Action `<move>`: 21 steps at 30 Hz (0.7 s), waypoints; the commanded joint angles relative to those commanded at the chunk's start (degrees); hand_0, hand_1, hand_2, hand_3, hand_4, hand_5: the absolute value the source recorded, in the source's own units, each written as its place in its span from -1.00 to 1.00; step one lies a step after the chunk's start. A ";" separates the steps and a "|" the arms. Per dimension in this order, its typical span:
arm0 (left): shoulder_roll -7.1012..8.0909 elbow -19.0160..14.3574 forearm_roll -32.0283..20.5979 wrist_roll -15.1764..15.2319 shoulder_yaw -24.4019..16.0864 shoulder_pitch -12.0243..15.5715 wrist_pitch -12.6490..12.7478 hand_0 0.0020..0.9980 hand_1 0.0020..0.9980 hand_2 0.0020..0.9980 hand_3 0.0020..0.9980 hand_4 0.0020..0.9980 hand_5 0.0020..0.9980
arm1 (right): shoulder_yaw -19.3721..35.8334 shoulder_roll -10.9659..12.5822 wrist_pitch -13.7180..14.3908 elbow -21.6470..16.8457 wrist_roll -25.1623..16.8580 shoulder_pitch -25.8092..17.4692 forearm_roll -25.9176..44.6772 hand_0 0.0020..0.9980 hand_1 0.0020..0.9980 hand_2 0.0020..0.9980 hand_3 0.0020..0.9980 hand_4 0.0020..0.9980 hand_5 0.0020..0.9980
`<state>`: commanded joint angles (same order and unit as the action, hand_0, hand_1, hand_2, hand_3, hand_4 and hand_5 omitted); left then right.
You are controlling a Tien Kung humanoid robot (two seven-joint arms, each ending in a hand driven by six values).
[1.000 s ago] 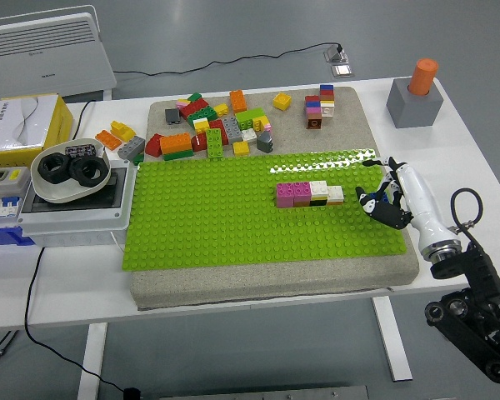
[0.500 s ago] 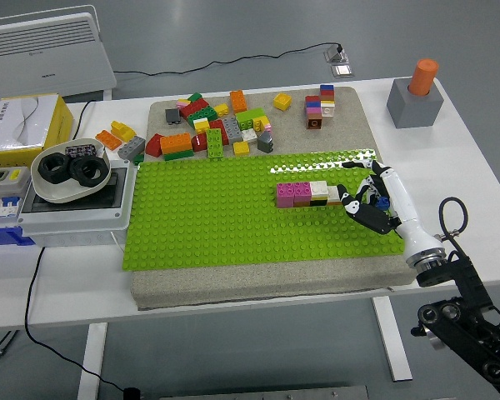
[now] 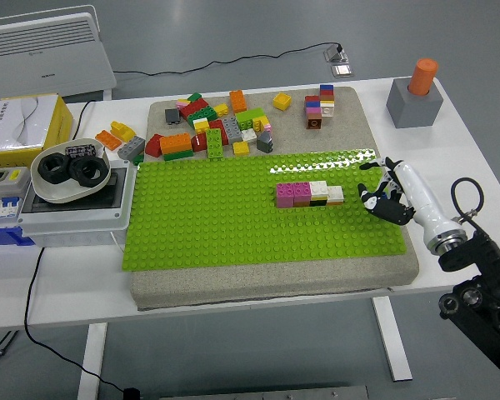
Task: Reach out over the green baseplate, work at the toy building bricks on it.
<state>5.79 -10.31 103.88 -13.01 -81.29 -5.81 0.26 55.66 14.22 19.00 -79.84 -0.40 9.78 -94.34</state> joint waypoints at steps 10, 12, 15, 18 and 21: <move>-0.08 0.00 0.39 -0.05 0.16 -0.18 -0.29 0.44 0.18 0.02 0.13 -0.19 -0.24 | -10.04 -2.12 -3.83 -2.21 -8.14 -1.13 20.72 -0.66 -0.68 -0.47 0.31 0.39 -0.27; -0.06 0.00 0.20 0.01 0.10 -0.16 -0.18 0.44 0.18 0.02 0.13 -0.19 -0.24 | -10.50 -2.02 -4.76 -2.52 -7.72 -1.29 23.84 -0.66 -0.68 -0.47 0.31 0.39 -0.27; 0.06 0.00 0.25 0.09 -0.06 -0.16 -0.10 0.44 0.18 0.02 0.13 -0.18 -0.24 | -10.94 -1.72 -6.19 -2.99 -6.66 -1.10 26.62 -0.53 -0.58 -0.40 0.31 0.40 -0.24; 0.15 0.00 0.53 0.08 -0.26 -0.22 -0.15 0.44 0.18 0.02 0.13 -0.18 -0.24 | -11.39 -1.46 -7.06 -3.36 -6.02 -0.88 26.75 -0.53 -0.58 -0.40 0.31 0.40 -0.24; 0.20 0.00 0.32 0.09 -0.28 -0.12 -0.12 0.44 0.18 0.01 0.13 -0.17 -0.24 | -11.43 -1.42 -7.52 -3.57 -5.64 -0.81 26.16 -0.50 -0.56 -0.38 0.28 0.47 -0.43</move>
<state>5.99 -10.31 104.20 -12.91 -81.57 -5.93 0.14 44.24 12.80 11.48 -83.41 -6.04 8.98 -68.18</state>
